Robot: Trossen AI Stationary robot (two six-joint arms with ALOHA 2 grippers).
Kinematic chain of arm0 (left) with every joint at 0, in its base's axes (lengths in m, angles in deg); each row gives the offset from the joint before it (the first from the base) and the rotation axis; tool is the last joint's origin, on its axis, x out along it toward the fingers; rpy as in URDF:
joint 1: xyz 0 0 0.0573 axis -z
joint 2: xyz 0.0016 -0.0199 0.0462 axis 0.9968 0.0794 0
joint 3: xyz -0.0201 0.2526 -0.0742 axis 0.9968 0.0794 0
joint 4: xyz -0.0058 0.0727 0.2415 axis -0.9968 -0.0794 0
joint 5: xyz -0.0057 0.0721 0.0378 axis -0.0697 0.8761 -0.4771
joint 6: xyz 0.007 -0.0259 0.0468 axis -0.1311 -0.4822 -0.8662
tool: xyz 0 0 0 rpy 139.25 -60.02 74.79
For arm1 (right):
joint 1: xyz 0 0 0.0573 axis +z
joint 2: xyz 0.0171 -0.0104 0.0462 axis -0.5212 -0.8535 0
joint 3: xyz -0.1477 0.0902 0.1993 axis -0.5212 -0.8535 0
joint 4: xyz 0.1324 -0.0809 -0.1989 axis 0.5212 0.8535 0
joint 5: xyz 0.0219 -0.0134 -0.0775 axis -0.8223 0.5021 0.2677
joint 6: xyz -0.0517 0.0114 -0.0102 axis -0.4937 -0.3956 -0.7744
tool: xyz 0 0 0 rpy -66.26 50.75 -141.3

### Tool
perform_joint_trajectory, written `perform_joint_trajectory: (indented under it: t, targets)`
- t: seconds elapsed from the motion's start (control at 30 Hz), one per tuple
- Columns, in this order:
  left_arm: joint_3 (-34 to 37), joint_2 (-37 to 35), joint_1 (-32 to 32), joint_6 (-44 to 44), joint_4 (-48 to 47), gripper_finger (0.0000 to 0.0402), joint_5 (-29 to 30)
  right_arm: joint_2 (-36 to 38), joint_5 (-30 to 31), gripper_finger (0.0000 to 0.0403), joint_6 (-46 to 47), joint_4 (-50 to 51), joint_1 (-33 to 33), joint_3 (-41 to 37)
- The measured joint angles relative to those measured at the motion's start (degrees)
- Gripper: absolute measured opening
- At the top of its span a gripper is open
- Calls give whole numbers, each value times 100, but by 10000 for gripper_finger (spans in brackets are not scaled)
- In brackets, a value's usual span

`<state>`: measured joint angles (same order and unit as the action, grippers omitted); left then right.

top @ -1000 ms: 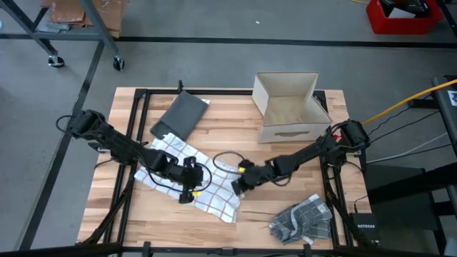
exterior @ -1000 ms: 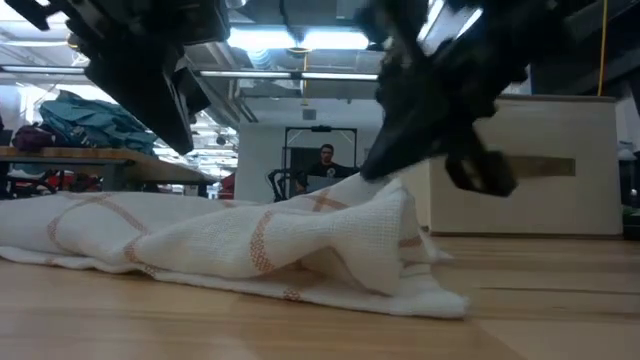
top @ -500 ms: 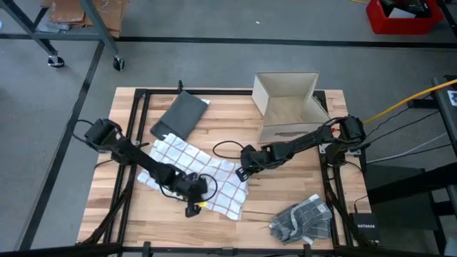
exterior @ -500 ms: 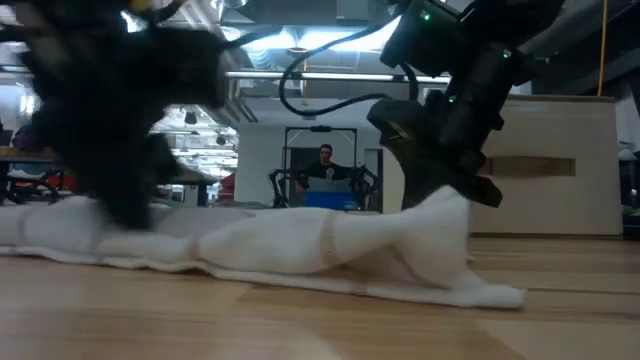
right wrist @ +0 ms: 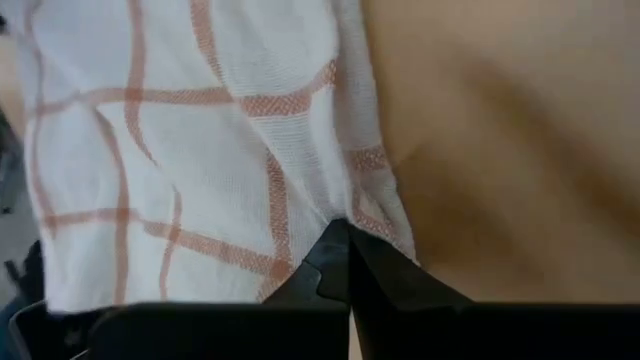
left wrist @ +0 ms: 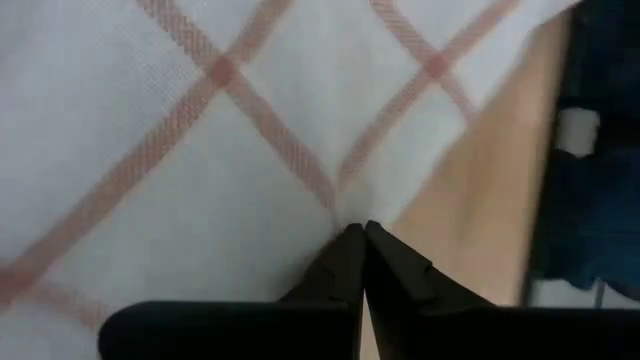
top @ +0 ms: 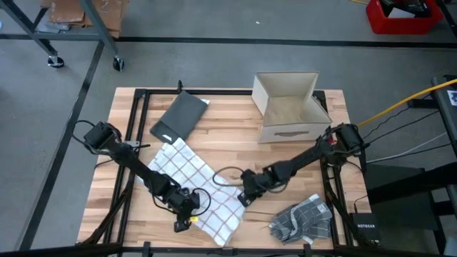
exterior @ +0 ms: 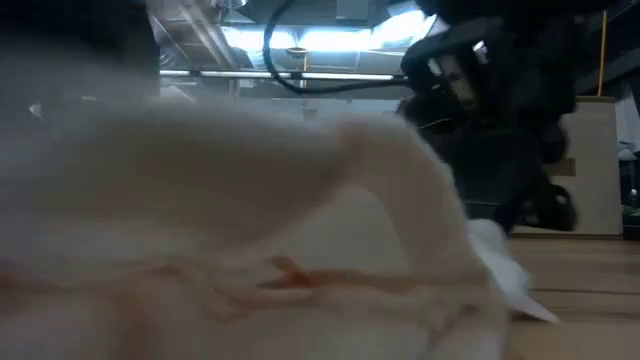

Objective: Fold towel
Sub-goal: Fold the white kitchen towel

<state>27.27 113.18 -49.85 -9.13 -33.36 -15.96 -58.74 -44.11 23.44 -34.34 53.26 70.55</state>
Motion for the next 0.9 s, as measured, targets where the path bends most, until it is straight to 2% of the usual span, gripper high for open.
perform_joint_trajectory:
  t: [0.1, 0.17, 0.27, 0.37, 0.43, 0.5, 0.57, 0.73, 0.9]
  targets:
    - [-94, -485, 89, -89, -36, 1, 516, -11, 205, 1, 332, -295, 270, -9]
    - [-110, -817, 133, -85, -479, 1, 1042, -13, 269, 1, 509, -337, 395, -8]
    - [-108, -1268, 165, 150, -1506, 0, 1862, -11, 310, 1, 577, -312, 573, -9]
    - [-110, -1546, 141, 665, -2937, 0, 2589, -13, 309, 1, 582, -281, 697, -11]
    - [-103, -1549, 77, 1069, -3873, 0, 2906, -13, 316, 1, 582, -281, 743, -11]
    - [-26, -1500, -53, 1342, -4374, 0, 2995, -13, 356, 1, 584, -281, 756, -11]
    - [159, -1467, -208, 1403, -4382, 0, 3021, -13, 396, 1, 584, -283, 774, -13]
    - [892, -1451, -719, 1549, -3576, 0, 3024, -15, 462, 1, 580, -285, 782, -15]
    - [1471, -1470, -1390, 1390, -2700, 0, 3111, -28, 265, 1, 568, -640, 782, -28]
